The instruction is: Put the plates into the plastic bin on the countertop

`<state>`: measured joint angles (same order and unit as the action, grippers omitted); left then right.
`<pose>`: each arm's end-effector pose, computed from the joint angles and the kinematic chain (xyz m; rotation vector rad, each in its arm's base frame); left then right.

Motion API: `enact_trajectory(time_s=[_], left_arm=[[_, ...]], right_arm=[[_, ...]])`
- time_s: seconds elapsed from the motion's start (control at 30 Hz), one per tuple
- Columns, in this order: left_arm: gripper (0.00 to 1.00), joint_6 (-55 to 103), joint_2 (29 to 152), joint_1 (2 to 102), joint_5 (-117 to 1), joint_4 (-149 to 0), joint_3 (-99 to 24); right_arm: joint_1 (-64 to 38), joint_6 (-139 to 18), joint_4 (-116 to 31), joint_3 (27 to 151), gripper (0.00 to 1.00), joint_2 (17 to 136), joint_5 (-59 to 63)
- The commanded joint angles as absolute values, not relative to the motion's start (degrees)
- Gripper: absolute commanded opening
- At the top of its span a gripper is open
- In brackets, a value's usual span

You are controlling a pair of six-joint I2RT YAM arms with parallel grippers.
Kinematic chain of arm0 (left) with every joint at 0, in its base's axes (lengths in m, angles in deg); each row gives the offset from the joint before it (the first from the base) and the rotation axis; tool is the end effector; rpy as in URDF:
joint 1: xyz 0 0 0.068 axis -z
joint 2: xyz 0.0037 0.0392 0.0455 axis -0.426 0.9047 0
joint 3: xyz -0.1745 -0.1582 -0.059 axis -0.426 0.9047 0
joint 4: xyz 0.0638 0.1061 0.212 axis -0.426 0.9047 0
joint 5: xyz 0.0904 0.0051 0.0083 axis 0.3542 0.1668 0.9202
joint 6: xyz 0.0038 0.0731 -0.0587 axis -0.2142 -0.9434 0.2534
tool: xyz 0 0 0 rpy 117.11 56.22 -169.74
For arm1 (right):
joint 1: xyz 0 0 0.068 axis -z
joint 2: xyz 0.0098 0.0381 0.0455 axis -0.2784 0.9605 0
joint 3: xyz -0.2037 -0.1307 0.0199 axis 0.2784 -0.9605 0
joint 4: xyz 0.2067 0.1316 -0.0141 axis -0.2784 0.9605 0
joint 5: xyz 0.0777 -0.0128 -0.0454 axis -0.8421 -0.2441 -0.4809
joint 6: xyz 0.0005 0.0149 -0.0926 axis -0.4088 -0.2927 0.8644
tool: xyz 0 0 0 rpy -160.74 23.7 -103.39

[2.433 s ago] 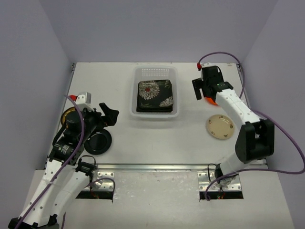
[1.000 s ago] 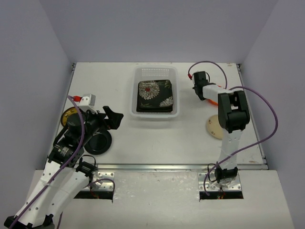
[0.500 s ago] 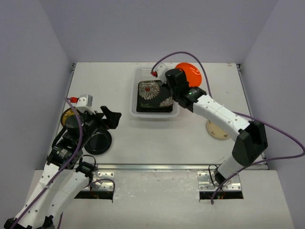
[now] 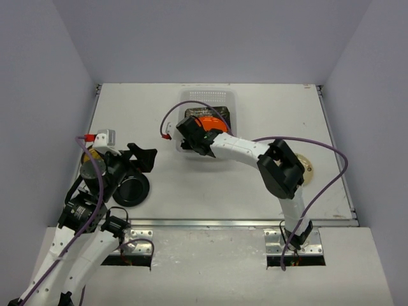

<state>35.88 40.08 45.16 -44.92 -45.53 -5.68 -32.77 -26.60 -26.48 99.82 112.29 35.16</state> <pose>0.1616 -0.0512 0.2975 -0.1097 1.7987 -0.4662 0.3265 0.3191 0.1457 -1.2650 1.9444 -0.3442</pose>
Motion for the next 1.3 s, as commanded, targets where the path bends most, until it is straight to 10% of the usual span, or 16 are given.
enact_trajectory(time_s=[0.0, 0.33, 0.83, 1.27], left_arm=[[1.00, 36.4, 40.3, 45.9, -44.8, -46.9, -5.8], [1.00, 36.3, 40.5, 45.9, -45.2, -46.9, -5.8], [1.00, 36.0, 40.2, 46.0, -46.1, -47.3, -5.7], [1.00, 36.0, 39.3, 46.3, -46.2, -47.3, -5.7]], right_arm=[[-31.0, -25.7, -28.5, 106.9, 0.09, 114.4, 36.9], [-27.0, -35.4, -24.8, 109.4, 0.97, 112.2, 39.6], [-10.3, -72.2, -15.3, 66.8, 0.99, 67.7, 48.4], [-3.9, -76.2, -17.2, 62.7, 0.89, 86.8, 53.4]])
